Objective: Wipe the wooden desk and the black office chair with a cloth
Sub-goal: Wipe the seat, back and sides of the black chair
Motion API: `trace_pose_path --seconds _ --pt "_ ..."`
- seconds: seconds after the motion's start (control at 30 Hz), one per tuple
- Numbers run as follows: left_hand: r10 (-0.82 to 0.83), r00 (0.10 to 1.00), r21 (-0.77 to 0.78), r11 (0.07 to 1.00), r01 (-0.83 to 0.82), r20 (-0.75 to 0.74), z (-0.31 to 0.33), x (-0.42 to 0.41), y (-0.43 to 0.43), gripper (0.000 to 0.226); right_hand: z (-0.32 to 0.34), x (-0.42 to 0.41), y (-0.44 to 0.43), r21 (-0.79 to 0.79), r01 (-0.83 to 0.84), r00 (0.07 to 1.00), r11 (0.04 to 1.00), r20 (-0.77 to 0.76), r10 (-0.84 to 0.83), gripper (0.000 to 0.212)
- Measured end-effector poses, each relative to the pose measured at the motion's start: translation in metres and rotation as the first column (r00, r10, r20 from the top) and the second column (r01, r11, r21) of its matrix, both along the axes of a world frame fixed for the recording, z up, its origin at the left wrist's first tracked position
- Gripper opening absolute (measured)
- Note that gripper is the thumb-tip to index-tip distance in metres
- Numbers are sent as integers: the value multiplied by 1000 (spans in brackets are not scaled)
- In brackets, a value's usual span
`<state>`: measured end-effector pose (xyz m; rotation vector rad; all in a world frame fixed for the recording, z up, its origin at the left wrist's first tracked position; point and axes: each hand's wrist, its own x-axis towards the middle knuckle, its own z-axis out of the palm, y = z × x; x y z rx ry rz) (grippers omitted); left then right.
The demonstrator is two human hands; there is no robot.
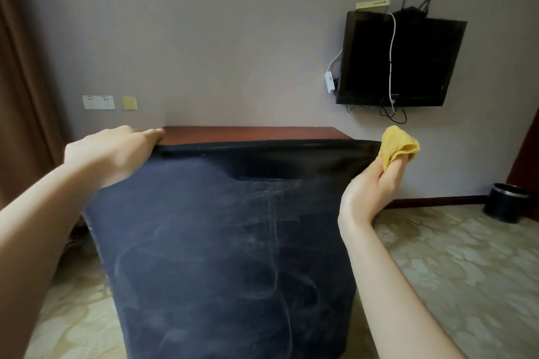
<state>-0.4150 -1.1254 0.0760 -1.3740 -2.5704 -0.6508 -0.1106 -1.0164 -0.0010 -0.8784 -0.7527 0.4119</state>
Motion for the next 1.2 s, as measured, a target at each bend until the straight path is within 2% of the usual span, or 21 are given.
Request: trace_pose_path --seconds 0.07,0.17,0.2,0.27,0.33,0.4,0.43,0.53,0.6,0.67,0.77,0.83,0.9,0.97,1.03,1.2 --pt "-20 999 27 999 19 28 4 15 -8 61 -10 -25 -12 57 10 996 998 93 -15 43" --pt "-183 978 159 973 166 101 4 19 -23 59 -20 -59 -28 158 -2 978 987 206 -31 45" --pt "-272 956 254 938 237 113 0 21 -29 56 -22 -70 -33 198 14 961 980 269 -69 44" --pt "-417 907 499 799 334 60 -7 19 -44 49 -21 -86 -42 308 50 898 950 403 -178 40" --pt "-443 894 631 712 308 63 -21 13 -54 42 -16 -93 -45 395 69 827 916 490 -274 36" --pt "-457 870 703 680 206 187 -39 1 -64 33 -11 -98 -48 474 96 739 875 556 -382 33" --pt "-483 830 732 667 142 279 -49 -3 -67 33 -8 -100 -51 519 86 682 851 592 -430 33" --pt "-611 633 773 633 29 476 -71 -10 -75 45 9 -114 -68 608 -92 520 788 704 -483 34" --pt "-674 522 794 608 -9 523 -79 -12 -77 57 22 -127 -82 608 -222 417 762 766 -490 39" --pt "-708 453 805 592 -36 541 -82 -14 -81 78 34 -144 -94 569 -347 305 745 820 -484 44" --pt "-760 388 837 544 -57 521 -83 -14 -86 78 46 -176 -109 478 -476 111 738 865 -489 47" --pt "-751 397 836 543 -83 527 -82 -14 -93 80 48 -200 -118 452 -491 -11 745 852 -524 47" --pt "-727 452 831 552 -61 516 -83 -14 -99 78 43 -220 -125 474 -453 -135 755 800 -584 44" --pt "-679 491 813 571 -114 546 -84 -19 -105 74 34 -231 -123 518 -432 -203 738 741 -640 38" --pt "-623 528 790 588 -171 578 -81 -22 -113 69 29 -229 -116 558 -453 -220 695 685 -694 38" --pt "-508 702 757 650 -67 499 -67 -14 -124 71 26 -205 -98 637 -540 -199 550 539 -819 49"
